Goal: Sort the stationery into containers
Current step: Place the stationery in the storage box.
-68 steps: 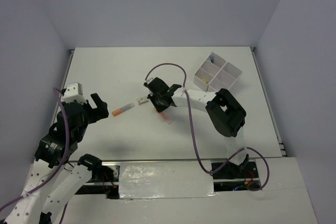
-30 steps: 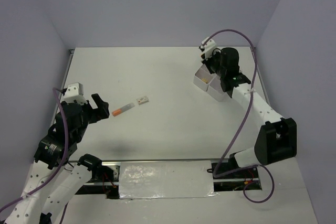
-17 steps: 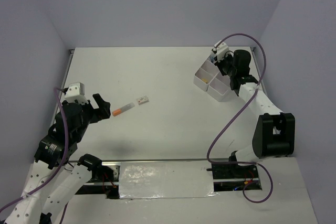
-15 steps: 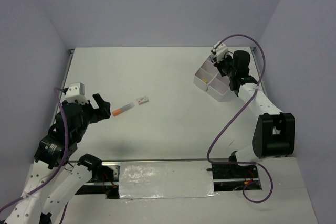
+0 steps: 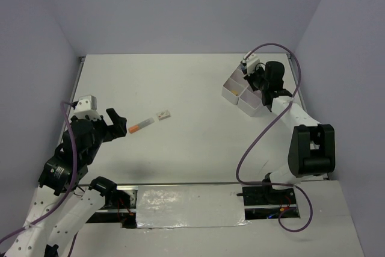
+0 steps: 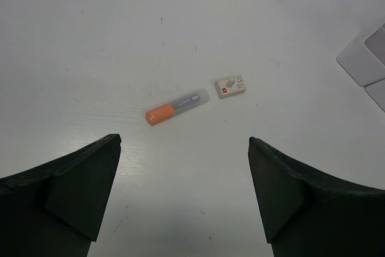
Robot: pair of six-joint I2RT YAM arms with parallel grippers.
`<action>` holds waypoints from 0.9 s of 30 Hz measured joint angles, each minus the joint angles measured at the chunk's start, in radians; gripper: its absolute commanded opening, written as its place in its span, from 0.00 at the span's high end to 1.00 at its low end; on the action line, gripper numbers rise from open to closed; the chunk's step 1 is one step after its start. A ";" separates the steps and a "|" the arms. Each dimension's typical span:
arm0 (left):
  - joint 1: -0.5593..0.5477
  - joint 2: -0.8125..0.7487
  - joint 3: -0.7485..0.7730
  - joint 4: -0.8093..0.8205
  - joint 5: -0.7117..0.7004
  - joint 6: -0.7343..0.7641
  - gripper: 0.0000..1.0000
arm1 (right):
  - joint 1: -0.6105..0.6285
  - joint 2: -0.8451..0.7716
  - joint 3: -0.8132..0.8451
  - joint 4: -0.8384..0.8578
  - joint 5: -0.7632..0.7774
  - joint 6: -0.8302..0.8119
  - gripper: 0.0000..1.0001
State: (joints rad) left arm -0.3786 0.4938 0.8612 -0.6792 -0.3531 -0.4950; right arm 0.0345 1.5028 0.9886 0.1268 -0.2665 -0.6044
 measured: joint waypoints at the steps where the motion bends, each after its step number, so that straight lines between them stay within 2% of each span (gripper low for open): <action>1: -0.001 0.000 0.000 0.000 0.000 0.000 0.01 | -0.001 0.004 0.000 0.001 0.001 0.000 1.00; 13: -0.018 -0.001 0.000 0.000 -0.005 0.000 0.01 | -0.010 0.014 -0.025 0.044 0.027 0.000 0.98; 16: -0.025 -0.004 0.000 0.000 -0.008 0.000 0.01 | -0.011 0.027 -0.034 0.052 0.027 0.000 0.91; 17: -0.026 -0.006 0.000 0.000 -0.008 0.000 0.01 | -0.012 0.034 -0.035 0.052 0.028 0.001 0.85; 21: -0.027 -0.008 0.000 0.000 -0.008 0.000 0.01 | -0.013 0.040 -0.049 0.055 0.044 0.001 0.78; 22: -0.027 -0.009 0.000 0.000 -0.009 -0.001 0.01 | -0.013 0.040 -0.052 0.056 0.047 0.001 0.69; 23: -0.027 -0.009 0.000 0.000 -0.009 0.000 0.01 | -0.013 0.041 -0.054 0.056 0.048 0.003 0.63; 26: -0.028 -0.014 0.000 0.000 -0.009 -0.001 0.01 | -0.013 0.041 -0.055 0.062 0.052 0.005 0.58; 27: -0.029 -0.014 0.000 0.000 -0.009 -0.001 0.01 | -0.013 0.040 -0.055 0.063 0.053 0.007 0.51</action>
State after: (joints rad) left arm -0.4072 0.4793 0.8612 -0.6796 -0.3618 -0.4957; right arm 0.0216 1.5433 0.9337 0.1894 -0.2138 -0.5976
